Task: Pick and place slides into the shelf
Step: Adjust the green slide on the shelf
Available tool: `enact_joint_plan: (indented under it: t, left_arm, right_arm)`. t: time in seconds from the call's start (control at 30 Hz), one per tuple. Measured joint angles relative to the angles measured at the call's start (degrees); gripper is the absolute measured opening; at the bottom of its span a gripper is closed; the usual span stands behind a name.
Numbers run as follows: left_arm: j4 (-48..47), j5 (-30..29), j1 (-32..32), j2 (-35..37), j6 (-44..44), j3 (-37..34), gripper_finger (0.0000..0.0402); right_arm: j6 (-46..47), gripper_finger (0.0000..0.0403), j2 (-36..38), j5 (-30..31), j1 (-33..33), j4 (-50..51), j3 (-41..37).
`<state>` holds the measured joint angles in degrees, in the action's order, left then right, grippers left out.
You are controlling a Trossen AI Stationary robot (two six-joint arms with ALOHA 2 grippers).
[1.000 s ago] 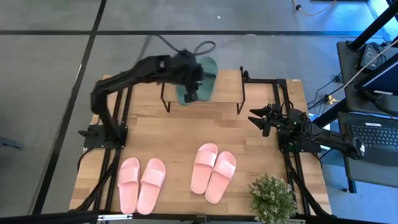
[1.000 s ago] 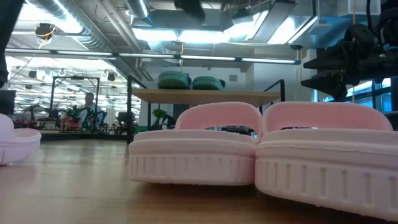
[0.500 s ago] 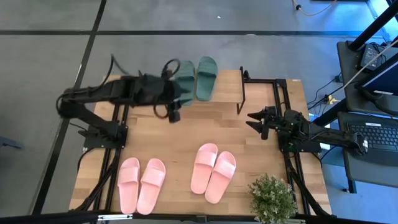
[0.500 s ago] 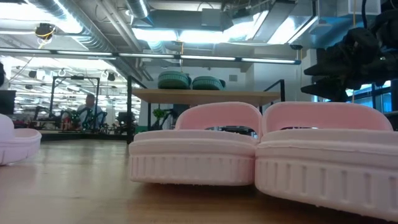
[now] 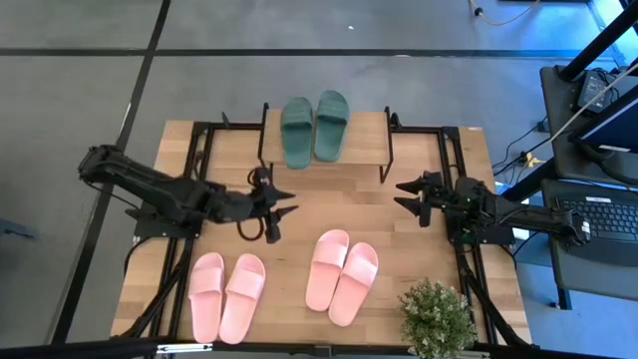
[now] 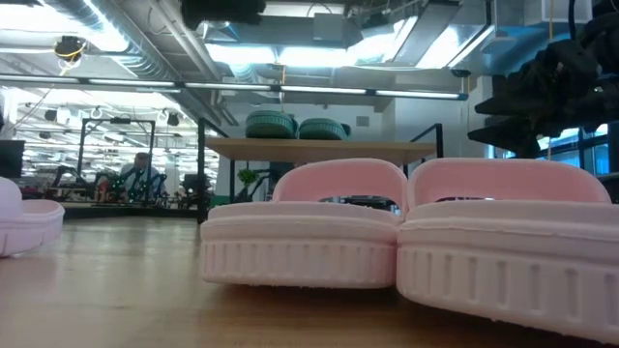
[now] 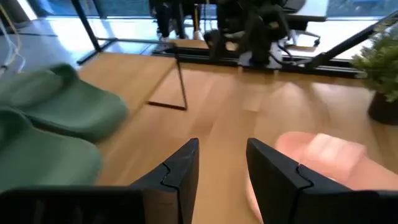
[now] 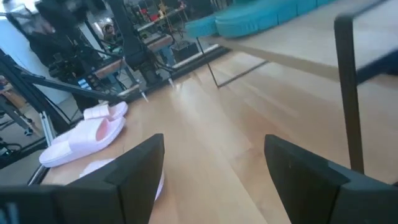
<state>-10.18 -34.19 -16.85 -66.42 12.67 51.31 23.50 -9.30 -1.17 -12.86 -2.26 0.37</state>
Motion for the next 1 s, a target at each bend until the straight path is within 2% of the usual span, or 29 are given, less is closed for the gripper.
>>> enact_joint_plan:
  t: [0.13,0.2,0.27,0.37,0.47,0.67,0.9,1.0]
  left_arm:
    - [8.6,-4.2,-1.9,-0.4,-2.4,-6.6,0.0126]
    - [12.6,-6.9,-1.4,-0.3,-2.5,-9.2,0.0126]
    - [14.8,-7.2,-0.4,-0.3,-2.0,-11.5,0.0126]
    - [19.0,-5.3,2.0,-1.1,-1.7,-13.9,0.0126]
    - [21.4,-3.4,4.7,-1.7,-5.6,-16.0,0.0126]
    - [22.0,-1.6,12.3,-1.8,-5.5,-16.7,0.0126]
    - [21.3,8.2,17.8,-2.0,-6.2,-16.7,0.0126]
    - [21.2,8.9,19.4,-2.8,-7.3,-16.7,0.0126]
  right_arm:
    - [-2.9,0.0277,0.0,0.0,-0.1,-3.0,0.0]
    - [-3.3,0.0277,0.1,0.0,-0.1,-4.7,0.0]
    - [-3.0,0.0277,0.1,0.0,-0.1,-4.9,0.0]
    - [-2.9,0.0277,0.1,0.0,-0.1,-4.9,0.0]
    - [-2.2,0.0277,0.1,0.0,-0.1,-4.8,0.0]
    - [-1.3,0.0277,0.1,0.0,-0.1,-4.8,0.0]
    - [-1.4,0.0277,0.1,0.0,-0.1,-4.8,0.0]
    - [-1.6,0.0277,0.1,0.0,-0.1,-4.8,0.0]
